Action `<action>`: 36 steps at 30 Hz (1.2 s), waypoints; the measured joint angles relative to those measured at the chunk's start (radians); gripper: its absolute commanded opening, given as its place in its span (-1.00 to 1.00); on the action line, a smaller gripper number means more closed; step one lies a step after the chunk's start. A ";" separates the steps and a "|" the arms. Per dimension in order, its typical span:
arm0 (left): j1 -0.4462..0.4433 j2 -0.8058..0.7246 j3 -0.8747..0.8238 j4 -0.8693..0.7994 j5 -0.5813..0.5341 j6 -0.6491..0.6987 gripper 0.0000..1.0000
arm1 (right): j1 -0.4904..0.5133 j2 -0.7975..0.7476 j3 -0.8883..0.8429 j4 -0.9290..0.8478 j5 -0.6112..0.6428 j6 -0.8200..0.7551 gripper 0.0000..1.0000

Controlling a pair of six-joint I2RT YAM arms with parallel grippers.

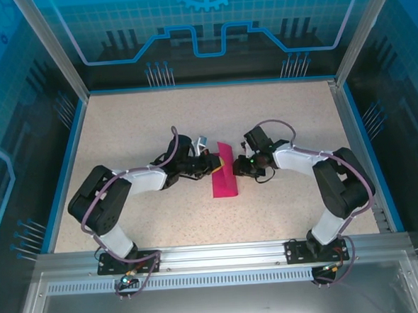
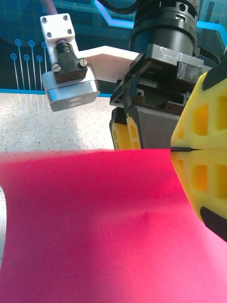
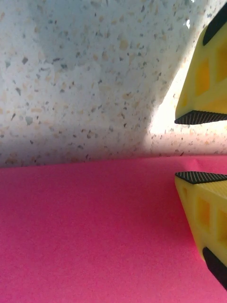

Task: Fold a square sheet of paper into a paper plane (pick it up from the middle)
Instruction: Fold the square sheet of paper in half at the center of the table.

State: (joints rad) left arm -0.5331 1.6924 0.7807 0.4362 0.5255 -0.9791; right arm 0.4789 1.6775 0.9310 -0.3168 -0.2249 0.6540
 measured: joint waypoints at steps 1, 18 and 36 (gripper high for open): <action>0.000 0.007 0.002 0.008 0.004 -0.003 -0.96 | 0.000 0.000 0.000 0.006 -0.008 -0.003 -0.25; -0.001 0.082 0.098 -0.190 -0.041 0.122 -1.00 | -0.061 -0.147 -0.093 0.033 -0.040 -0.024 0.01; 0.000 0.097 0.155 -0.457 -0.183 0.231 -1.00 | -0.008 0.106 0.111 0.002 -0.106 -0.061 0.08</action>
State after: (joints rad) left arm -0.5335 1.7893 0.9360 -0.0204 0.3428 -0.7483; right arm 0.4709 1.7832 1.0420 -0.3153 -0.3309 0.5930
